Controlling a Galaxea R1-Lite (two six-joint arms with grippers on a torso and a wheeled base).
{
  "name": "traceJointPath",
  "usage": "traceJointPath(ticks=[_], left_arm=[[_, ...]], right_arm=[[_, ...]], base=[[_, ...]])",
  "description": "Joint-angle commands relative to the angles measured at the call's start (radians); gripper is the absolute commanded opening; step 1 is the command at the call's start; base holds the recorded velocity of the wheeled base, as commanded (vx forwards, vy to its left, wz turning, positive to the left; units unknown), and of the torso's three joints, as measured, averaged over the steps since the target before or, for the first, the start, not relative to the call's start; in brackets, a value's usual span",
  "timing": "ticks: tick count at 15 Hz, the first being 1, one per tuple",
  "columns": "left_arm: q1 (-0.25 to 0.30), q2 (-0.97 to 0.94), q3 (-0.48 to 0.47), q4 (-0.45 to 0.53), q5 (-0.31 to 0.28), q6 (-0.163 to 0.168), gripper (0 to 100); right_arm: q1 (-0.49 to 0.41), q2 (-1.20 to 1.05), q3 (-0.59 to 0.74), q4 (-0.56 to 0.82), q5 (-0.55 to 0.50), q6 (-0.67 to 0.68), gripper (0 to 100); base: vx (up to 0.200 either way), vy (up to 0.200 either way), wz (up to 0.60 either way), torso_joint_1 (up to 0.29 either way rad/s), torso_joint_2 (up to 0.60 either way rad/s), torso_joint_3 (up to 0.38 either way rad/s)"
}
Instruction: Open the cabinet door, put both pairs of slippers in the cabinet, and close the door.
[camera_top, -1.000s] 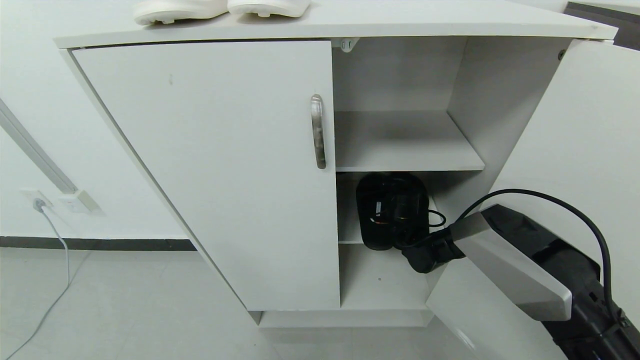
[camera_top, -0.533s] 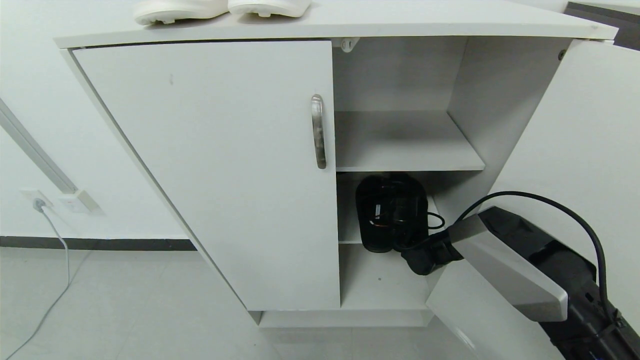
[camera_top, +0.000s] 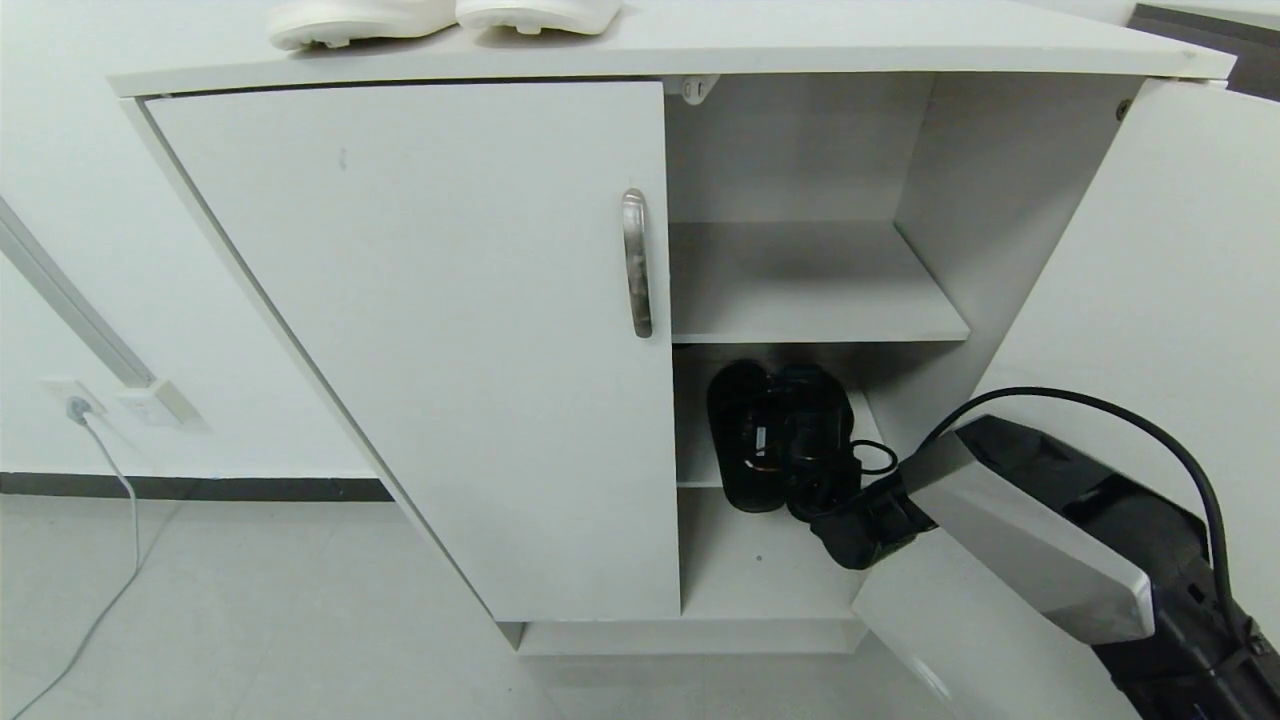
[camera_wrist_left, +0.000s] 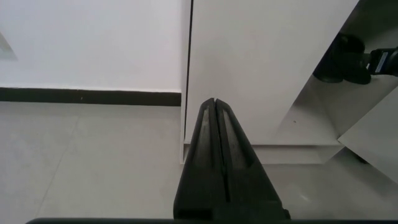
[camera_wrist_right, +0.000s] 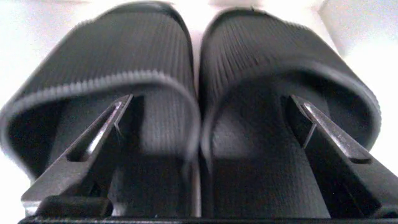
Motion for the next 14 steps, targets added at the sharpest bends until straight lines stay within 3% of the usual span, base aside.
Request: traceJointPath(ticks=[1, 7, 9, 14], left_arm=[[0.000, 0.002, 0.001, 0.000, 0.000, 0.001, 0], [0.000, 0.002, -0.001, 0.000, 0.000, -0.001, 0], [0.000, 0.002, -0.001, 0.000, 0.000, -0.001, 0], [0.000, 0.002, -0.001, 0.000, 0.000, -0.002, 0]], right_arm=[[0.018, -0.107, 0.146, -0.052, -0.001, 0.000, 100], [0.130, -0.318, 0.614, -0.268, -0.003, 0.000, 100], [0.159, -0.344, 0.712, -0.345, -0.012, -0.002, 100], [0.182, -0.338, 0.734, -0.359, -0.015, -0.003, 100]], base=[[0.000, 0.000, 0.00, 0.000, 0.00, 0.000], [0.000, 0.000, 0.00, 0.000, 0.00, 0.000], [0.000, 0.000, 0.00, 0.000, 0.00, 0.000], [0.000, 0.000, 0.00, 0.000, 0.00, 0.000]])
